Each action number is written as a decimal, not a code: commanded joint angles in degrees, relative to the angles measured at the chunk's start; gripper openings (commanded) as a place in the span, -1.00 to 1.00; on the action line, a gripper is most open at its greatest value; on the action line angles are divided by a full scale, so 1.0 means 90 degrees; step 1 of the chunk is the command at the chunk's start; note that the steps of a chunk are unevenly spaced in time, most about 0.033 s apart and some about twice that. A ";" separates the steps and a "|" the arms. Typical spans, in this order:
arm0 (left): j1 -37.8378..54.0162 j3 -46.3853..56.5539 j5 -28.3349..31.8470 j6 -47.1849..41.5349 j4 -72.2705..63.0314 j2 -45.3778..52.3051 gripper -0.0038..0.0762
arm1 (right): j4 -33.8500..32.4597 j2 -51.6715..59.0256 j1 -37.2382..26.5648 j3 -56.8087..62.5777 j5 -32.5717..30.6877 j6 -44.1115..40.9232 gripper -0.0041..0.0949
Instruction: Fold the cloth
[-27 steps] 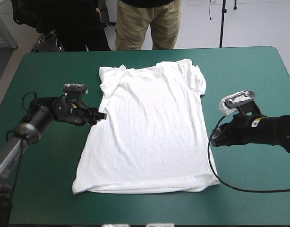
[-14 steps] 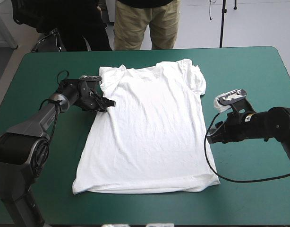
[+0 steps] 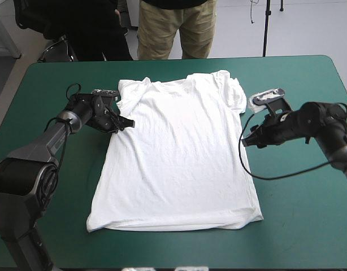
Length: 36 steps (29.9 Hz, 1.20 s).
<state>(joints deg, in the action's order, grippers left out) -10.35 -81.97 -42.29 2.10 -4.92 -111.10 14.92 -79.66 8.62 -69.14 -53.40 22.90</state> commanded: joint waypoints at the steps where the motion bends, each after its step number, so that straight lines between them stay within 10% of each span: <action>1: -0.0038 -0.0072 0.0032 -0.0009 -0.0183 0.0094 -0.95 | -0.0237 -0.0685 -0.0044 -0.0903 0.0300 -0.0293 0.10; 28: -0.0052 -0.0072 0.0000 0.0197 -0.0270 0.0094 -0.95 | 0.0013 -0.4085 0.0037 -0.3317 -0.0122 -0.0661 -0.03; 36: -0.0052 -0.0072 0.0063 0.0197 -0.0297 0.0094 -0.95 | 0.0061 -0.4182 0.0215 -0.3317 -0.0212 -0.0409 -0.73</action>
<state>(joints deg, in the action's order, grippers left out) -10.35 -82.08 -42.30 4.06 -5.41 -111.10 13.22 -119.46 9.87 -97.71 -54.92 17.66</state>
